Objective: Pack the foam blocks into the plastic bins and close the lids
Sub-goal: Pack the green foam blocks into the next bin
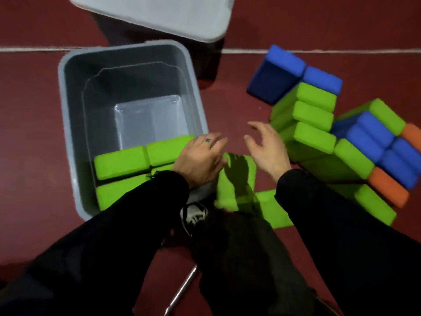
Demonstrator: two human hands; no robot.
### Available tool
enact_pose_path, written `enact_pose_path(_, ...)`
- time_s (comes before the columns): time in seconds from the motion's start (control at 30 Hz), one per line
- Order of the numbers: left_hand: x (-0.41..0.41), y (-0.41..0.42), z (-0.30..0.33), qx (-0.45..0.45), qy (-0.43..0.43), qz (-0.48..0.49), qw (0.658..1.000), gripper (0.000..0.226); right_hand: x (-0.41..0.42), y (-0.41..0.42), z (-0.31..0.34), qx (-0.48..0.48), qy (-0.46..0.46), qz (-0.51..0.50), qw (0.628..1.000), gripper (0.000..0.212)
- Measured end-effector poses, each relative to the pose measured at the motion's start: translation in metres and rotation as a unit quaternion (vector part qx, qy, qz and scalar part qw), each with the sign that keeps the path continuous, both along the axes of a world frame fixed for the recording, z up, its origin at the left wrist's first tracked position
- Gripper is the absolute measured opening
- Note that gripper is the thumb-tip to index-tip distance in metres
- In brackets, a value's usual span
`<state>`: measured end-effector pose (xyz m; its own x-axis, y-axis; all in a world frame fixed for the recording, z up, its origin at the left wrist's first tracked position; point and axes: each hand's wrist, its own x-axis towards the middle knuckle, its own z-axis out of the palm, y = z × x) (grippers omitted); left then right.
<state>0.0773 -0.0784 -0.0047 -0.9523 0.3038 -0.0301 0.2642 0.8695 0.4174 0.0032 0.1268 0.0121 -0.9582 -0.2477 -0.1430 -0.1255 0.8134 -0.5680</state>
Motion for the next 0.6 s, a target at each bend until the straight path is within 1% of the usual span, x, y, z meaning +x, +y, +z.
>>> enact_pose_path(0.1,0.000,0.056,-0.007,-0.015,-0.016,-0.039,0.999,0.057,0.018,0.070,-0.015,-0.023,-0.061,-0.118,0.991,0.039)
enact_pose_path(0.17,0.007,0.087,-0.020,-0.041,-0.040,-0.050,0.997,0.057,0.045,0.112,-0.035,0.000,-0.102,-0.140,0.985,0.044)
enact_pose_path(0.23,0.009,0.112,-0.030,-0.028,-0.085,-0.012,0.996,0.056,0.073,0.146,-0.051,0.025,-0.156,-0.159,0.975,0.049)
enact_pose_path(0.3,0.008,0.132,-0.045,-0.041,-0.109,-0.014,0.993,0.056,0.099,0.173,-0.066,0.028,-0.211,-0.184,0.960,0.051)
enact_pose_path(0.37,-0.005,0.148,-0.060,-0.062,-0.128,-0.031,0.989,0.056,0.105,0.191,-0.086,0.020,-0.250,-0.208,0.945,0.055)
enact_pose_path(0.47,-0.027,0.165,-0.082,-0.062,-0.168,-0.042,0.983,0.057,0.106,0.211,-0.122,-0.001,-0.310,-0.263,0.914,0.064)
enact_pose_path(0.53,-0.038,0.166,-0.103,-0.078,-0.182,-0.060,0.978,0.062,0.104,0.220,-0.141,0.021,-0.330,-0.282,0.901,0.071)
enact_pose_path(0.6,-0.051,0.163,-0.125,-0.103,-0.217,-0.070,0.968,0.072,0.099,0.230,-0.155,0.057,-0.330,-0.294,0.895,0.083)
